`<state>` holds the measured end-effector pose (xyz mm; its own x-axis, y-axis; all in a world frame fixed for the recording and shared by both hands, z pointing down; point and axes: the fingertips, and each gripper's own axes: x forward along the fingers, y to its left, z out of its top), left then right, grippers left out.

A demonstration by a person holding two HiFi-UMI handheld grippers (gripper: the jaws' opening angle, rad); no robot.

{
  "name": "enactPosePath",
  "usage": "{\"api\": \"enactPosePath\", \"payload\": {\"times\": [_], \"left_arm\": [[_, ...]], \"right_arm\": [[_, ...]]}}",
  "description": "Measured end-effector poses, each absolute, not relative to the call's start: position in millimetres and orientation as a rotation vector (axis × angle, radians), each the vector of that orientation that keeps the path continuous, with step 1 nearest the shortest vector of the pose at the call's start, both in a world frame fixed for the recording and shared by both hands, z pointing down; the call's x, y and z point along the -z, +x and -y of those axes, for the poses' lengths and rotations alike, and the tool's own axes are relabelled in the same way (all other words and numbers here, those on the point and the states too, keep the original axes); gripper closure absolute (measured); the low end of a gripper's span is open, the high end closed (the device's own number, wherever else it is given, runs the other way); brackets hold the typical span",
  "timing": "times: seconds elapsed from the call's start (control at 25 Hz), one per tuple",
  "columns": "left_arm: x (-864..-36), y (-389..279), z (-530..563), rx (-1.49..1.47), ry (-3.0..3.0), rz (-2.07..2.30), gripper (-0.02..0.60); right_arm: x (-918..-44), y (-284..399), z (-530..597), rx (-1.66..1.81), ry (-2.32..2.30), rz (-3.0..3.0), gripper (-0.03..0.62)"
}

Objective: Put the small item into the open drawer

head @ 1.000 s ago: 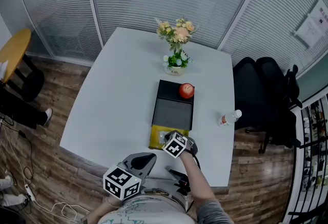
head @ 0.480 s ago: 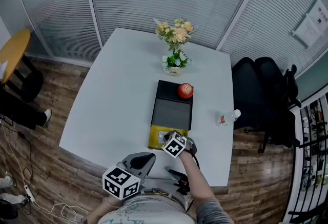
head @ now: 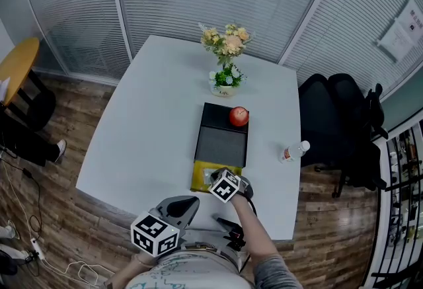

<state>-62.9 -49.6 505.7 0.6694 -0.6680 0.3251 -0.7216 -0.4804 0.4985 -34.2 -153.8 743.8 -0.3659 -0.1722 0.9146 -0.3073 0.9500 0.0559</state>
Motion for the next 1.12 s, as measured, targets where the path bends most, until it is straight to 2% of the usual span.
{"api": "enactPosePath", "payload": {"times": [0.28, 0.4, 0.76, 1.12], "left_arm": [[-504, -58, 50, -0.119, 2.278, 1.054, 0.584], [-503, -59, 49, -0.117, 2.277, 1.06, 0.584], [-501, -57, 52, -0.12, 2.283, 1.052, 0.584], [-503, -54, 52, -0.127, 2.287, 1.047, 0.584]], "right_arm": [[-739, -34, 154, -0.114, 0.336, 1.964, 0.587], [-732, -36, 155, -0.115, 0.341, 2.015, 0.524], [-692, -27, 161, -0.2, 0.446, 2.136, 0.425], [-672, -14, 155, -0.216, 0.502, 2.167, 0.388]]}}
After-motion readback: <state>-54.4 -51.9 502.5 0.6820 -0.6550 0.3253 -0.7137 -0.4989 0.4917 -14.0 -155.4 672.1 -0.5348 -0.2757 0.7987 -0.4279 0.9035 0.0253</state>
